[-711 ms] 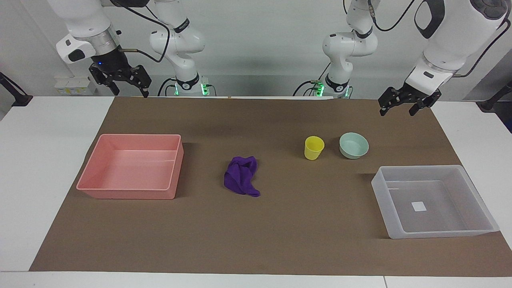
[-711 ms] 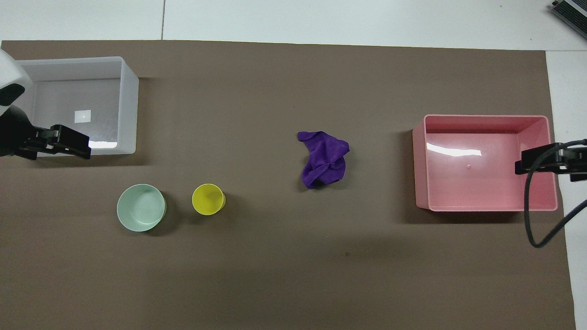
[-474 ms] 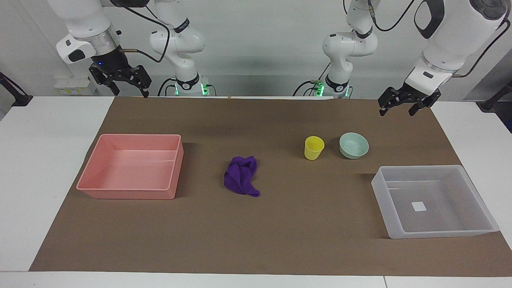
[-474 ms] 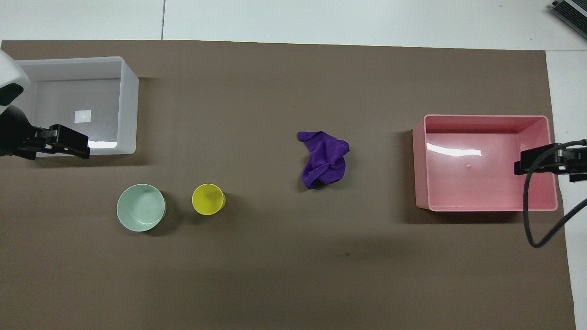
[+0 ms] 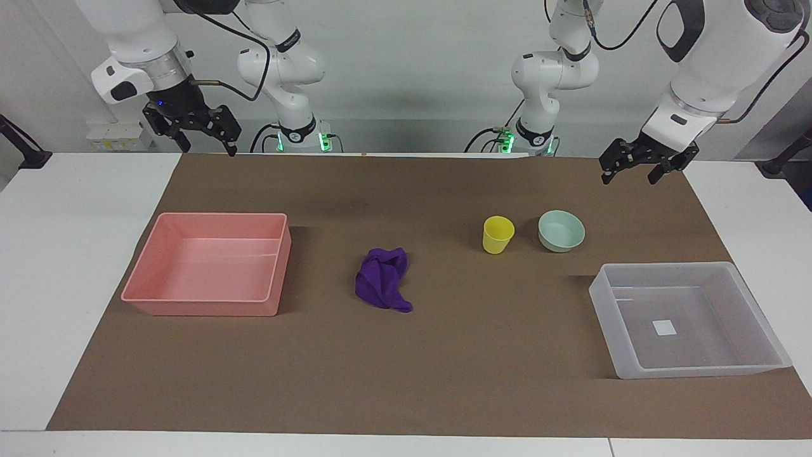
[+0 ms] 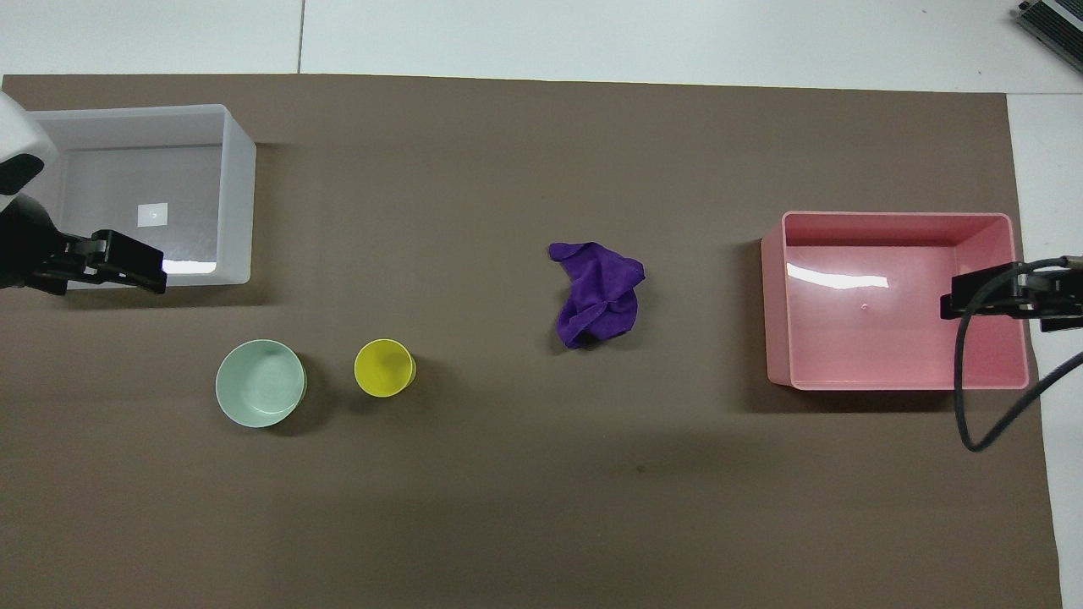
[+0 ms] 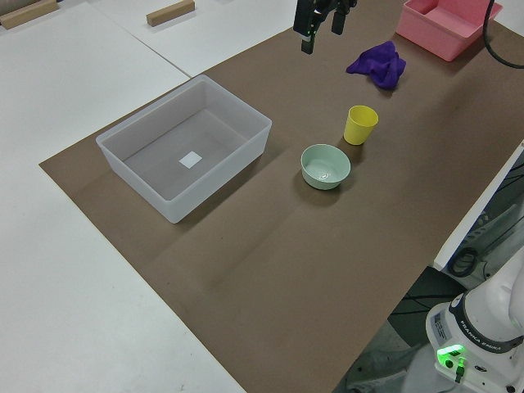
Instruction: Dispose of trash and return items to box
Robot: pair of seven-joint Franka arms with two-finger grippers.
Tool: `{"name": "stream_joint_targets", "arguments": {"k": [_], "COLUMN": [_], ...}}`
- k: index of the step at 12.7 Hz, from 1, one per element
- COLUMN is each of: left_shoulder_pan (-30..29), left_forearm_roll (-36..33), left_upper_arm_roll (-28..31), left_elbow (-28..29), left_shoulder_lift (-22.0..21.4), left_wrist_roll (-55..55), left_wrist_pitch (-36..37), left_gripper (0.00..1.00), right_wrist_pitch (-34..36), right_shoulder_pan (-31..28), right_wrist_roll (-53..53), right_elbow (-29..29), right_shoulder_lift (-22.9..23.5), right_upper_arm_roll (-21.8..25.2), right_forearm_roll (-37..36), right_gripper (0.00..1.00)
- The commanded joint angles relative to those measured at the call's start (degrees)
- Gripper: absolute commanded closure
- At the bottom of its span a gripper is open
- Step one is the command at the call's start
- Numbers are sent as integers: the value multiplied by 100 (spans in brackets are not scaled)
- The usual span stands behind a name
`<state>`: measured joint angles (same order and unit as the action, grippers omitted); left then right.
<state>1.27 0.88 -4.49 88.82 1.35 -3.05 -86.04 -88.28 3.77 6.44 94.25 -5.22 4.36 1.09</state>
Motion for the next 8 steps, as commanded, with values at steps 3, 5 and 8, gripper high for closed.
{"name": "stream_joint_targets", "arguments": {"k": [3, 5, 8], "left_shoulder_pan": [-3, -21, -82], "left_forearm_roll": [43, 52, 43], "left_upper_arm_roll": [44, 44, 97], "left_elbow": [-31, -5, 13], "left_shoulder_lift": [-21, -12, 119], "left_wrist_roll": [41, 15, 24], "left_wrist_pitch": [69, 191, 403], "left_gripper": [0, 0, 0], "right_wrist_pitch": [-793, -1583, -2875], "right_shoulder_pan": [342, 650, 1432], "right_wrist_roll": [103, 269, 1295], "right_elbow": [532, 997, 1131], "right_shoulder_lift": [-111, 125, 1003], "right_upper_arm_roll": [-67, -76, -76], "right_forearm_roll": [-21, -21, -21], "right_gripper": [0, 0, 0]}}
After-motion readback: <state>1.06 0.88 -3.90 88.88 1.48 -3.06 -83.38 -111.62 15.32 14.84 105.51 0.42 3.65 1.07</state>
